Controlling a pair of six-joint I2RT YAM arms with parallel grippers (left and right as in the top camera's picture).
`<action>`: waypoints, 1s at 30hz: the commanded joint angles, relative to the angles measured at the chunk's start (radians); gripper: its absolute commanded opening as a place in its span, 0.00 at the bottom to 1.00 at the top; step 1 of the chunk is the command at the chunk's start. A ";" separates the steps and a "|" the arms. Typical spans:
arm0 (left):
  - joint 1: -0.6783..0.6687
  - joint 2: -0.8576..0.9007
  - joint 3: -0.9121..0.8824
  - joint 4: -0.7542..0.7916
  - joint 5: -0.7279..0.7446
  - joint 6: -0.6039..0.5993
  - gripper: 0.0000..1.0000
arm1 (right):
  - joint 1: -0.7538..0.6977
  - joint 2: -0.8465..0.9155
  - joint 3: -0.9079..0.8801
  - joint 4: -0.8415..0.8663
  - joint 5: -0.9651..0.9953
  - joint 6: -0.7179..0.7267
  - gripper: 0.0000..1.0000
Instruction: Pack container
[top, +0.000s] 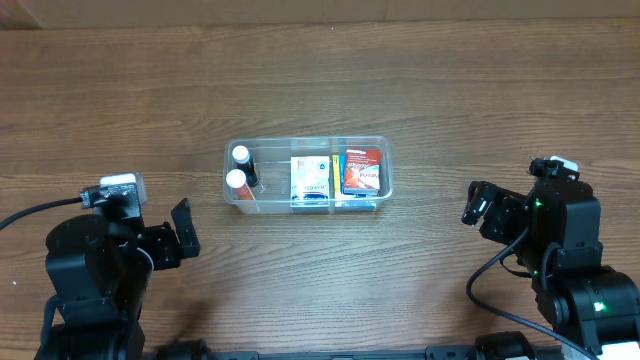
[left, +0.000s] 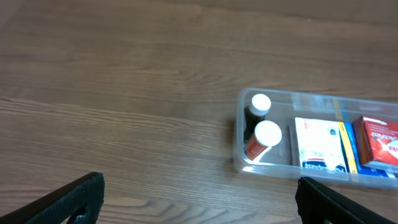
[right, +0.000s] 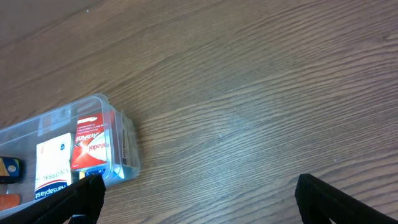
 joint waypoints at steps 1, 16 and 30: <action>0.003 0.006 -0.011 -0.015 -0.037 -0.010 1.00 | 0.003 0.005 -0.006 0.008 0.002 0.004 1.00; 0.003 0.016 -0.011 -0.018 -0.037 -0.010 1.00 | 0.003 0.131 -0.006 0.008 0.002 0.004 1.00; 0.003 0.016 -0.011 -0.018 -0.037 -0.010 1.00 | 0.003 -0.231 -0.184 0.185 0.000 -0.111 1.00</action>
